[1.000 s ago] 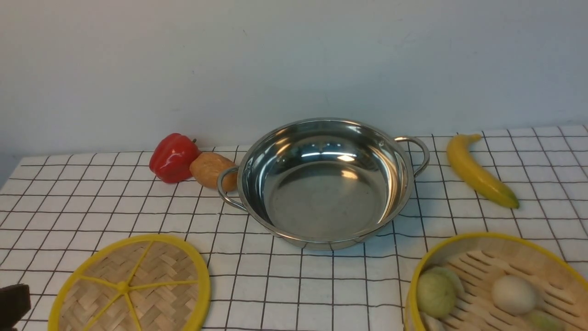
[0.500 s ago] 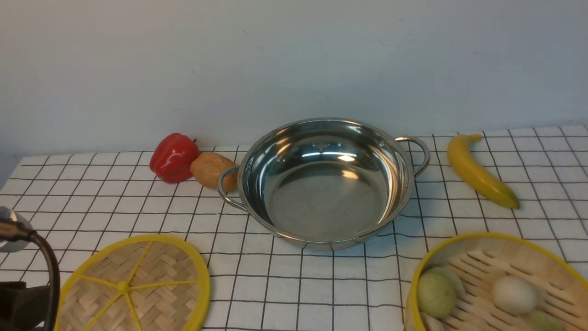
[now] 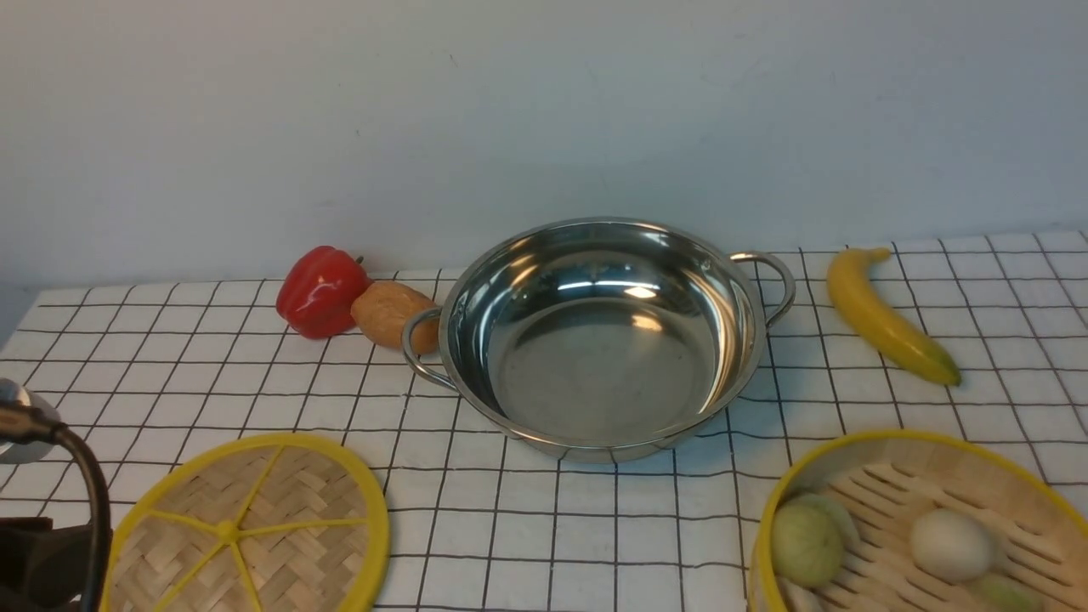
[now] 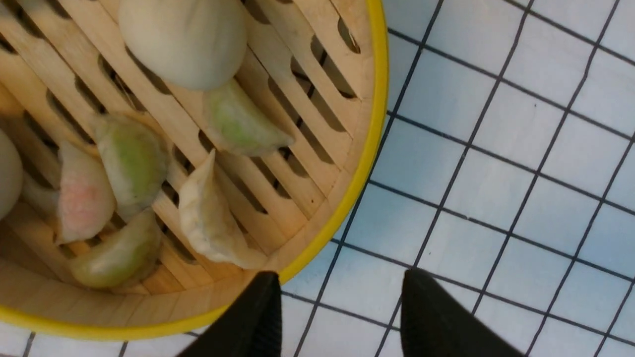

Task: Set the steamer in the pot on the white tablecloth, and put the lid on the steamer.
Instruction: 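Reach for and grasp the rim of the bamboo steamer holding the buns with the right gripper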

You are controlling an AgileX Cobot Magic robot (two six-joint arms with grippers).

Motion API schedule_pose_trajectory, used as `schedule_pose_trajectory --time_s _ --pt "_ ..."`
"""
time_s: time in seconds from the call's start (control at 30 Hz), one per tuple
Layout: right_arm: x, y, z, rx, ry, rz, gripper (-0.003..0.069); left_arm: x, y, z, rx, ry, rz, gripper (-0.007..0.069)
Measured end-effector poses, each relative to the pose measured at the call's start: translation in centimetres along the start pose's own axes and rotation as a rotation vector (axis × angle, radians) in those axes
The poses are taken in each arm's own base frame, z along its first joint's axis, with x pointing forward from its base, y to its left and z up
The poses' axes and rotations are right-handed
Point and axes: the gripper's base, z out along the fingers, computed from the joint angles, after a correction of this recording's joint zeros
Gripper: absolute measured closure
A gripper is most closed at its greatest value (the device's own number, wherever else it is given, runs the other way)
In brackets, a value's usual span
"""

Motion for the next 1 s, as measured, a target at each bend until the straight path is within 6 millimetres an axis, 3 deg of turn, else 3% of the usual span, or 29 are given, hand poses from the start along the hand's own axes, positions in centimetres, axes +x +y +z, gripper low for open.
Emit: schedule_pose_trajectory --time_s 0.3,0.4,0.53,0.8,1.0 --pt "-2.0 0.1 3.6 -0.012 0.060 0.022 0.0341 -0.2 0.0 0.0 0.001 -0.024 -0.004 0.0382" --pt "-2.3 -1.1 5.1 -0.013 0.107 0.087 0.0362 -0.4 0.0 0.0 0.001 -0.040 -0.007 0.0382" --pt "-2.5 -2.4 5.8 -0.035 0.085 0.168 0.0378 -0.4 0.0 0.0 0.002 -0.045 -0.008 0.0382" --pt "-3.0 -1.9 6.1 -0.118 0.041 0.127 0.0384 -0.4 0.0 0.0 0.003 -0.047 -0.009 0.0382" --pt "-3.3 -2.1 7.6 -0.104 0.079 0.103 0.0384 -0.4 0.0 0.0 0.004 -0.049 -0.010 0.0382"
